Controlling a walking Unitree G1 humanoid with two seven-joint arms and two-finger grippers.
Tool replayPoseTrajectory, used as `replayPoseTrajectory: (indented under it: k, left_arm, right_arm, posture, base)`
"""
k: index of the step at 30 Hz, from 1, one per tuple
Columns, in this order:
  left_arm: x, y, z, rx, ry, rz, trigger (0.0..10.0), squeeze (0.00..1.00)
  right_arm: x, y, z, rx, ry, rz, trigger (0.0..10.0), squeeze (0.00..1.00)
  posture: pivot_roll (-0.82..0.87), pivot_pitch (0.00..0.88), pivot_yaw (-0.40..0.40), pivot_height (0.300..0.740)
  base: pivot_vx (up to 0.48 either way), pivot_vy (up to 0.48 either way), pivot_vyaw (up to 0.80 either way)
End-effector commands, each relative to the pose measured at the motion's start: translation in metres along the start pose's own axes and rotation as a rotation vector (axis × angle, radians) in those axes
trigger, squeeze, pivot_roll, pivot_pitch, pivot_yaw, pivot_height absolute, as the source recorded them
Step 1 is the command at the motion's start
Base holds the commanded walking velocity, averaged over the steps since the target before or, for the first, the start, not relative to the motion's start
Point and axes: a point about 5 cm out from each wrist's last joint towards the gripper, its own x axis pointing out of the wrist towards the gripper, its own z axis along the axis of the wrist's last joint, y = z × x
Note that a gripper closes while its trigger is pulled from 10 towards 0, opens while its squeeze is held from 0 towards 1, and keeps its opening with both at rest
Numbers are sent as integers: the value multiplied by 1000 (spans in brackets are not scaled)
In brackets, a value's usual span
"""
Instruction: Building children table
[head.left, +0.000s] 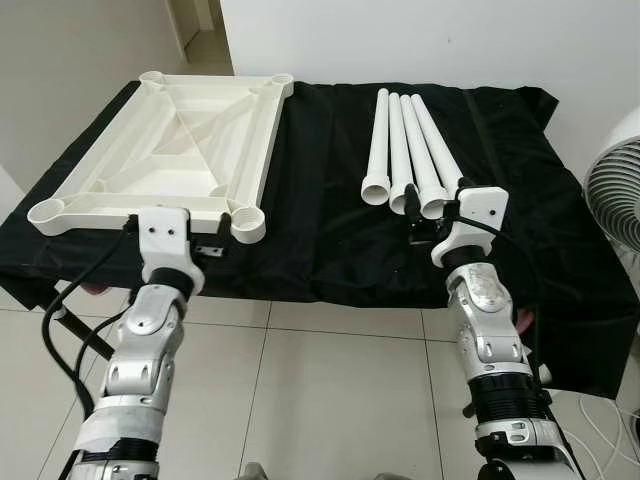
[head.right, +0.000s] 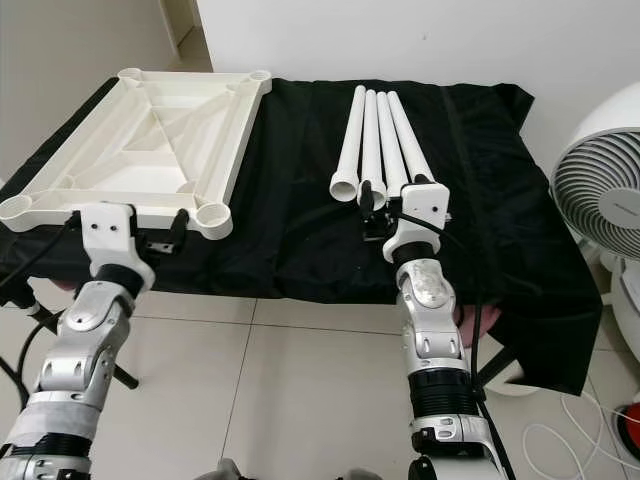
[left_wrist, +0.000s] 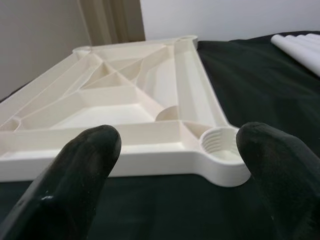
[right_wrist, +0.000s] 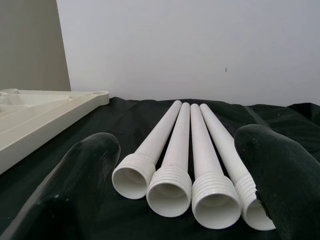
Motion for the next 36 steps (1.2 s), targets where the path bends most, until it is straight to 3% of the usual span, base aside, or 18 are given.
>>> replayPoseTrajectory:
  k: [1, 5, 7, 11, 18, 25, 36]
  left_arm:
    - [1, 13, 3, -33, 5, 52, 10000, 0]
    - [3, 13, 7, -51, -9, 52, 10000, 0]
    - [7, 5, 19, -71, -65, 26, 10000, 0]
    - [8, -4, 25, -72, -95, 2, 10000, 0]
    - [3, -8, 23, -83, -117, -17, 10000, 0]
    - [-3, -17, 17, -135, -117, -48, 10000, 0]
    - [-6, -15, 15, -146, -101, -44, 10000, 0]
  right_arm:
    - [2, 4, 1, 12, -10, 6, 10000, 0]
    - [2, 4, 1, 12, -10, 4, 10000, 0]
    - [3, 4, 1, 15, -10, 1, 10000, 0]
    - [2, 3, 1, 15, -11, 2, 10000, 0]
    - [-3, 0, -1, -7, -6, 8, 10000, 0]
    - [-16, 9, -14, -2, 34, 32, 10000, 0]
    - [-25, 15, -18, -1, 38, 40, 10000, 0]
  posture:
    - [-77, 2, 85, 740]
    - [-74, 5, 85, 740]
    - [-72, 9, 85, 740]
    - [-75, 14, 81, 740]
    - [-75, 14, 81, 740]
    - [-74, 25, 82, 740]
    - [-64, 21, 74, 740]
  base:
    - [0, 0, 0]
    - [0, 0, 0]
    - [0, 0, 0]
    - [0, 0, 0]
    - [0, 0, 0]
    - [0, 0, 0]
    - [0, 0, 0]
